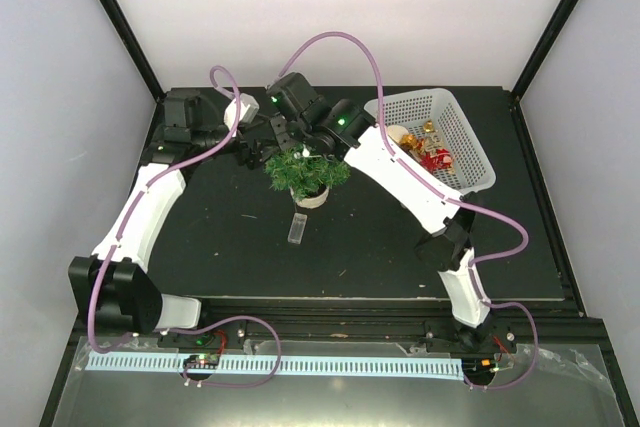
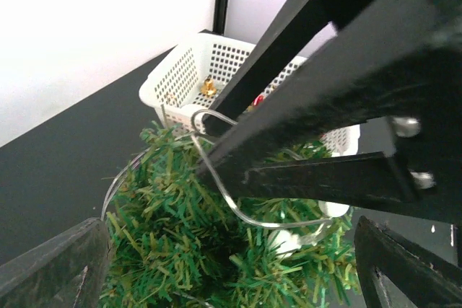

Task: Decorate the small christmas tree

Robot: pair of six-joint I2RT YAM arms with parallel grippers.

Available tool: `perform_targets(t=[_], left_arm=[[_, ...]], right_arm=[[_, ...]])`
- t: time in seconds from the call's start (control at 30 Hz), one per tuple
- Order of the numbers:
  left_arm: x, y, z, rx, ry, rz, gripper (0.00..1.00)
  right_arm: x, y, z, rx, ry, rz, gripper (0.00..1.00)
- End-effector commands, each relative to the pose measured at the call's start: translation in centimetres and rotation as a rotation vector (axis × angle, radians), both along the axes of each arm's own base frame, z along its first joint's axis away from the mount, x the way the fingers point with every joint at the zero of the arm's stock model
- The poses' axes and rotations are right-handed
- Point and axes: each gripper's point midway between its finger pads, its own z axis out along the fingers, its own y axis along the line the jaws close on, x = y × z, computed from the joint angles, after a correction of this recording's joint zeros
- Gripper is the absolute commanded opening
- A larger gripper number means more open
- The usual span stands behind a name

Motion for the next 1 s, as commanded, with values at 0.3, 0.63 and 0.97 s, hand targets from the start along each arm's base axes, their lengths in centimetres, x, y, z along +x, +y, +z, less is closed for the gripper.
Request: perform_targets(t=[0.3,0.63,0.97], left_arm=[[2.2,1.8,-1.1,0.04,0.024,0.104,0.92],[2.8,3.2,-1.2,0.058,0.032,0.168,0.92],[3.6,5.5,-2.7,0.116,0.045,0.252,0.9]], right_arm=[[-0.7,1.5,0.2,0.081,0.057,0.105,0.3],[-1.7,3.3,-2.2,0.089,0.154,0.188,0.31],[-1.7,2.5,-1.0,0.1,0.14,0.158,0.6]])
